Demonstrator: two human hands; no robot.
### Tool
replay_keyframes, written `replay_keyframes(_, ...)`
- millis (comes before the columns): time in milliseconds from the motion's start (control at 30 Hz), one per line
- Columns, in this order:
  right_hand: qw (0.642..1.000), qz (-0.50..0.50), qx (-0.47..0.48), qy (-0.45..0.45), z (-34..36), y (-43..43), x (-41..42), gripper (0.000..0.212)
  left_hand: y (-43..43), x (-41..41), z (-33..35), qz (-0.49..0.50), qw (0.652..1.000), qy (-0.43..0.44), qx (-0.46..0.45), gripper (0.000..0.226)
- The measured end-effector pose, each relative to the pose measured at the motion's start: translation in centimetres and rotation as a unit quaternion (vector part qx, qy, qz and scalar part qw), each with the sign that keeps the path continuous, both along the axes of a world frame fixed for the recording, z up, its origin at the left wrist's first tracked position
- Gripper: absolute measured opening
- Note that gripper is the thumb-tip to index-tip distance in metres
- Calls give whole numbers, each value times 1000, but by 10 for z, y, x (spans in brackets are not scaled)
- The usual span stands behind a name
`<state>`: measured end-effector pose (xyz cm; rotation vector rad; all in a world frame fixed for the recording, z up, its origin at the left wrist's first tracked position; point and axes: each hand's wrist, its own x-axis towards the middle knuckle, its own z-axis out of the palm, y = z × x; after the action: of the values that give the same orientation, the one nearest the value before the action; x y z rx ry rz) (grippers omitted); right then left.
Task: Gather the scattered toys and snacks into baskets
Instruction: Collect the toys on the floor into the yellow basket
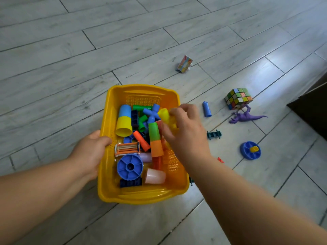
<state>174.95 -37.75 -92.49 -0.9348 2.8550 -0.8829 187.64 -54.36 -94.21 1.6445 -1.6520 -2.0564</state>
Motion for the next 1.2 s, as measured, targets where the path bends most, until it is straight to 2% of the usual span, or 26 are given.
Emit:
replay_keyframes(100, 996, 53, 70, -31, -11, -8, 12, 35, 0, 2, 3, 1, 1000, 6, -1, 23)
replay_keyframes(200, 975, 109, 174, -91, -25, -16, 22, 46, 0, 3, 5, -4, 1000, 10, 3, 23)
replay_keyframes(300, 959, 125, 225, -119, -29, -20, 26, 50, 0, 4, 6, -3, 1000, 11, 2, 23)
replay_keyframes(367, 965, 130, 206, -94, -25, -19, 24, 48, 1, 6, 5, -6, 1000, 6, 1, 22)
replay_keyframes(433, 985, 101, 123, -70, -16, -14, 13, 42, -1, 7, 4, -7, 1000, 3, -1, 21)
replay_keyframes(500, 997, 23, 35, -72, -6, -3, -8, 39, -4, 7, 2, -6, 1000, -1, 0, 20)
replay_keyframes(567, 994, -54, 16, -92, -6, 16, -32, 38, -7, 8, 1, -7, 1000, -2, 0, 19)
replay_keyframes(667, 977, -67, 148, -141, -24, 56, -44, 47, -11, 8, -1, -10, 1000, -5, -4, 19)
replay_keyframes(733, 952, -41, 246, -179, -43, 77, -36, 56, -12, 9, -2, -8, 1000, -8, -8, 19)
replay_keyframes(800, 929, -26, 300, -217, -59, 92, -23, 64, -12, 9, -4, -7, 1000, -11, -10, 20)
replay_keyframes(900, 904, 31, 351, -241, -74, 102, -5, 74, -11, 12, -7, -8, 1000, -15, -10, 20)
replay_keyframes(1033, 896, 96, 376, -216, -86, 102, 9, 74, -8, 15, -11, -18, 1000, -22, -5, 21)
replay_keyframes(1200, 901, 131, 378, -170, -99, 99, 13, 53, -2, 18, -13, -21, 1000, -19, 1, 22)
